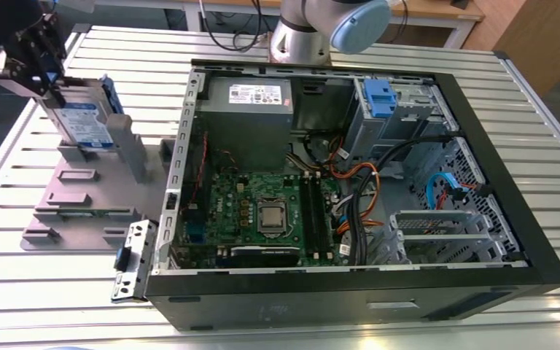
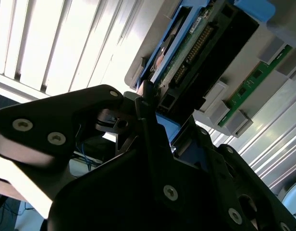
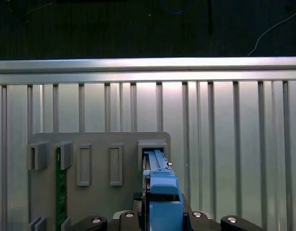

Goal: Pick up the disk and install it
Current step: 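Pick up the disk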

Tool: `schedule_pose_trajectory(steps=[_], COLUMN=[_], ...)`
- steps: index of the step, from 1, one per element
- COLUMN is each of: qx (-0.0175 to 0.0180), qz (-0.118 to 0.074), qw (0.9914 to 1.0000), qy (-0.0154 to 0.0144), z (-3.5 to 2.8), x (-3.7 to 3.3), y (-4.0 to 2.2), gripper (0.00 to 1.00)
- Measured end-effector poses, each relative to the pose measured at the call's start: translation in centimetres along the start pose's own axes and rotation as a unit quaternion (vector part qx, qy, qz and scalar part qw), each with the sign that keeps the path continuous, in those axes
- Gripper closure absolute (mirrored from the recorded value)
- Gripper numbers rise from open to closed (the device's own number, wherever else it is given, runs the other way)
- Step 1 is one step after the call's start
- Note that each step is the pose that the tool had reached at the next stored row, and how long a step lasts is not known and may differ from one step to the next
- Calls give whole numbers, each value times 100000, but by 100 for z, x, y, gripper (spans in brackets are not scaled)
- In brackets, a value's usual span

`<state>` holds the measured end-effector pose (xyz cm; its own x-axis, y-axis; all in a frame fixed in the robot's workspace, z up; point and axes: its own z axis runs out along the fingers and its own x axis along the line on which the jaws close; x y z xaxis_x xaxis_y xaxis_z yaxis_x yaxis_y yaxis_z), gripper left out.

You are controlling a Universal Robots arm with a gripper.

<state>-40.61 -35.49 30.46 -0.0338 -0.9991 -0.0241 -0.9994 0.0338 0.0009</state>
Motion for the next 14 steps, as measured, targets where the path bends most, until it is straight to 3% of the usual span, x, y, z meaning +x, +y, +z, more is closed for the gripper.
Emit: schedule_pose_trajectory(steps=[14], qx=[-12], qz=[-1], qw=[100000], qy=[-5], z=[-40], x=[-1], y=[0], gripper=[64])
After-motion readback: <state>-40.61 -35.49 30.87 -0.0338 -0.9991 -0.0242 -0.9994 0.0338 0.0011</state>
